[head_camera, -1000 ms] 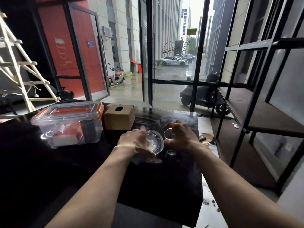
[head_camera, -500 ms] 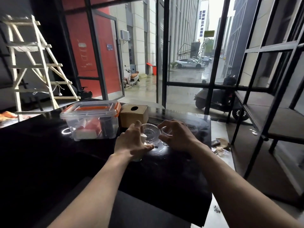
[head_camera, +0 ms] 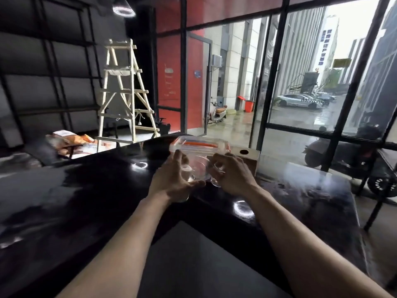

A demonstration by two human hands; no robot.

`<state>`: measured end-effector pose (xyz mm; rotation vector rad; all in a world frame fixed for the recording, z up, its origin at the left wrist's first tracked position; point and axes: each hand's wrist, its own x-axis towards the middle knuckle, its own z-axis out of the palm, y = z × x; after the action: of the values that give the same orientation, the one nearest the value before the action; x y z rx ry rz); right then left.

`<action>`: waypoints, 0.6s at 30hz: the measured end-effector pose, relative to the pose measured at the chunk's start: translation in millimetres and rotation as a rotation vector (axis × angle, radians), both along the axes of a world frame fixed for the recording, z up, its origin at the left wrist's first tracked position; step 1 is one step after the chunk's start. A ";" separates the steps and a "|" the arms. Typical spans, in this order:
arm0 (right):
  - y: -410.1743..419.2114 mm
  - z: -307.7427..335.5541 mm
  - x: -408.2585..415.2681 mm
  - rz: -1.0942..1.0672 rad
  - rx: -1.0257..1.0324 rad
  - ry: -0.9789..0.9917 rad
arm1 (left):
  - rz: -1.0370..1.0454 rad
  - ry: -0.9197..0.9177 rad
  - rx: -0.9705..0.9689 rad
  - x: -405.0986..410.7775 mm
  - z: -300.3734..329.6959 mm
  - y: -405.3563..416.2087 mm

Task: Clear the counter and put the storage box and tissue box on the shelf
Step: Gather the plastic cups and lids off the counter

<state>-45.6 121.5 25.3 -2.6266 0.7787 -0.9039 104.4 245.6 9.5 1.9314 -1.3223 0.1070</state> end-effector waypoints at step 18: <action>60.0 -104.6 51.8 0.189 0.156 0.036 | 0.271 0.084 0.006 15.0 -93.4 86.7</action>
<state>6.2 181.5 -79.3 -2.5334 0.5716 -0.7157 119.3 332.4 -83.9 2.0883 -1.0030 0.1543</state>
